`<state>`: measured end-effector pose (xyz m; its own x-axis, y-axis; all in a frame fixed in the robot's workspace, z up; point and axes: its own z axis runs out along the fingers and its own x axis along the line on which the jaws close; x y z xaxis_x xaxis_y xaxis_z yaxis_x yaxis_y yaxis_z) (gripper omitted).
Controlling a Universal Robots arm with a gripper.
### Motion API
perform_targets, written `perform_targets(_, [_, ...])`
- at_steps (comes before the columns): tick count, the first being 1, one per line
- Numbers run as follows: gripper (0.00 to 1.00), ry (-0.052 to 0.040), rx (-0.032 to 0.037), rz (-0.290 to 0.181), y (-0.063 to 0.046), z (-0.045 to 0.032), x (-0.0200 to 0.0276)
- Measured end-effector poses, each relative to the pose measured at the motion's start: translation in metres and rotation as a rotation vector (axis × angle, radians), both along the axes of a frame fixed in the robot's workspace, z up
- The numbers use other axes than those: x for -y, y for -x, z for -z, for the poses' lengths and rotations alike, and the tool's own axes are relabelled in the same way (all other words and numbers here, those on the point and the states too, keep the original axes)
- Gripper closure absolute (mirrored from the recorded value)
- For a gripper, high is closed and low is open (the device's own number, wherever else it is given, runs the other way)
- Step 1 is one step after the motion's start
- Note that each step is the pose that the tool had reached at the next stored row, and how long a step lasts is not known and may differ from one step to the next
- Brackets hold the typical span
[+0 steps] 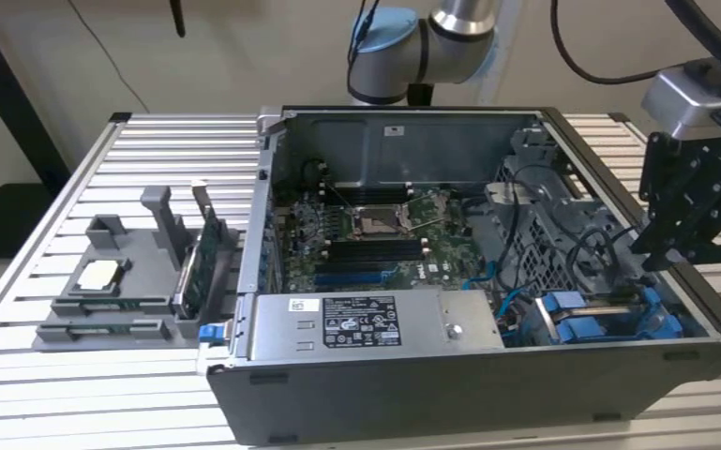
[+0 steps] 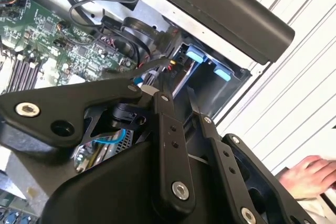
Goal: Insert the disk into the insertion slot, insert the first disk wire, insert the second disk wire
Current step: 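Insert the second disk wire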
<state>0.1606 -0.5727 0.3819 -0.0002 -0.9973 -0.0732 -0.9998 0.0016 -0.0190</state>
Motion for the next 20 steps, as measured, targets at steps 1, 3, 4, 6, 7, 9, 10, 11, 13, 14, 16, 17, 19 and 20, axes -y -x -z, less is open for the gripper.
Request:
perform_targets(1, [0.73,0.0,0.0,0.0,0.0,-0.0014,0.0])
perform_targets(3, [0.73,0.0,0.0,0.0,0.0,-0.0038,0.0])
perform_targets(4, [0.73,-0.0001,0.0,0.0,0.0,-0.0049,0.0])
perform_targets(6, [0.73,-0.0001,0.0,0.0,0.0,-0.0063,0.0])
perform_targets(7, [0.73,-0.0002,0.0,0.0,0.0,-0.0065,-0.0001])
perform_targets(9, [0.73,0.0005,0.0,0.0,0.0,-0.0067,-0.0014])
perform_targets(10, [0.73,0.0007,0.0,0.0,0.0,-0.0066,-0.0025])
perform_targets(11, [0.73,0.0008,0.0,0.0,0.0,-0.0066,-0.004])
perform_targets(13, [0.73,0.0016,0.0,0.0,0.0,-0.0066,-0.0077])
perform_targets(14, [0.73,0.002,0.0,0.0,0.0,-0.0066,-0.0098])
perform_targets(16, [0.73,0.0028,0.0,0.0,0.0,-0.0066,-0.0139])
perform_targets(17, [0.73,0.003,0.0,0.0,0.0,-0.0066,-0.016])
perform_targets(19, [0.73,0.0038,0.0,0.0,0.0,-0.0066,-0.0201])
perform_targets(20, [0.73,0.0044,0.0,0.0,0.0,-0.0066,-0.0224])
